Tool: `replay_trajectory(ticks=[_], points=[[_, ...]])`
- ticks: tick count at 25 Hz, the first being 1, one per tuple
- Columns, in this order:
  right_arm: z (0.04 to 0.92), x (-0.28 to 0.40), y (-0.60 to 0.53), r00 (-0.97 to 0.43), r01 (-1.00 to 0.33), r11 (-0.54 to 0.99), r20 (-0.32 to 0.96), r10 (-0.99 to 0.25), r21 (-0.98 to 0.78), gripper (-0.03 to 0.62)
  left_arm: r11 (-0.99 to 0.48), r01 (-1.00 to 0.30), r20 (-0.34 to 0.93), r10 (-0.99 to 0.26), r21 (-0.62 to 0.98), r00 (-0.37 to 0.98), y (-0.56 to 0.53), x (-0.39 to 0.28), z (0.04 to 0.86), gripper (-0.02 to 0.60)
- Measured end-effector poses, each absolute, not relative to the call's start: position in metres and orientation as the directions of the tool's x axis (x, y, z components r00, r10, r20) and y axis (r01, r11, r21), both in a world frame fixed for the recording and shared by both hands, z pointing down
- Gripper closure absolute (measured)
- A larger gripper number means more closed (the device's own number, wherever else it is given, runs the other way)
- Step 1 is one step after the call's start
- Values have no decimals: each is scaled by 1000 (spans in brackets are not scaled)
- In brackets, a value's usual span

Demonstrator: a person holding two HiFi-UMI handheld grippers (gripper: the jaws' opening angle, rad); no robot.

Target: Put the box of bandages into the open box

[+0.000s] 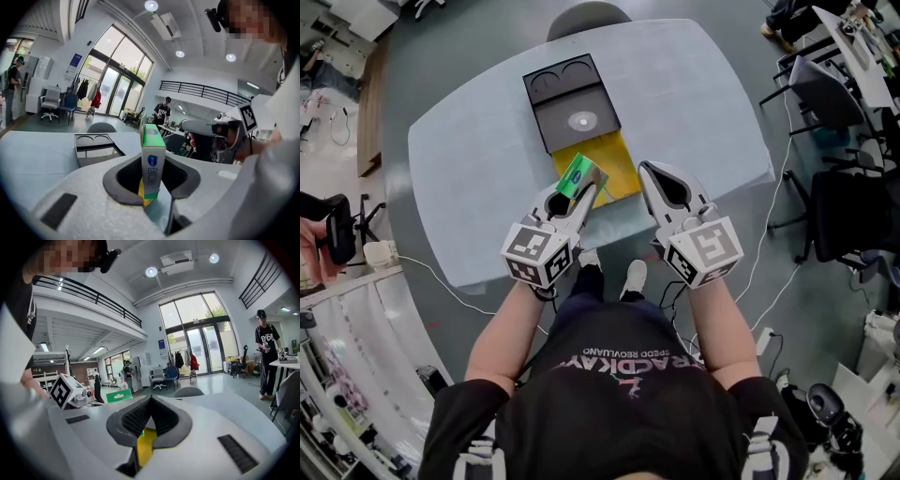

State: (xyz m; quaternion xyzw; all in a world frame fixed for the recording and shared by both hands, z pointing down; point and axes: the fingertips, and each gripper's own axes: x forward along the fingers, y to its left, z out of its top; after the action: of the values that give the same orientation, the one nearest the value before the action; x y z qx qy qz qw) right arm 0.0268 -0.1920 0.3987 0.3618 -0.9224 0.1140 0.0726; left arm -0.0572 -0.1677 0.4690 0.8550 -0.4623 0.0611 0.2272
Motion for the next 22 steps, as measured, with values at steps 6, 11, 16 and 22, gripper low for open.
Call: replay_trajectory(ticks=[6,11,16,22], points=[[420,26,-201,-710,-702,690,253,-658,-175,585,-460,-806,364,-727,371,583,-180,-59,506,481],[434,28,-210,-690,-722,666,282,-667,-189,585,-454,-797,407,-691,399,597,-191,-58,534,480],[443,24,-213,-687,-723,663,297,-663,-195,585,-441,-790,442,-661,425,607,-198,-58,559,480],[453,28,-217,-674,-736,645,311,-670,-205,585,-430,-787,484,-624,443,613,-201,-53,583,480]])
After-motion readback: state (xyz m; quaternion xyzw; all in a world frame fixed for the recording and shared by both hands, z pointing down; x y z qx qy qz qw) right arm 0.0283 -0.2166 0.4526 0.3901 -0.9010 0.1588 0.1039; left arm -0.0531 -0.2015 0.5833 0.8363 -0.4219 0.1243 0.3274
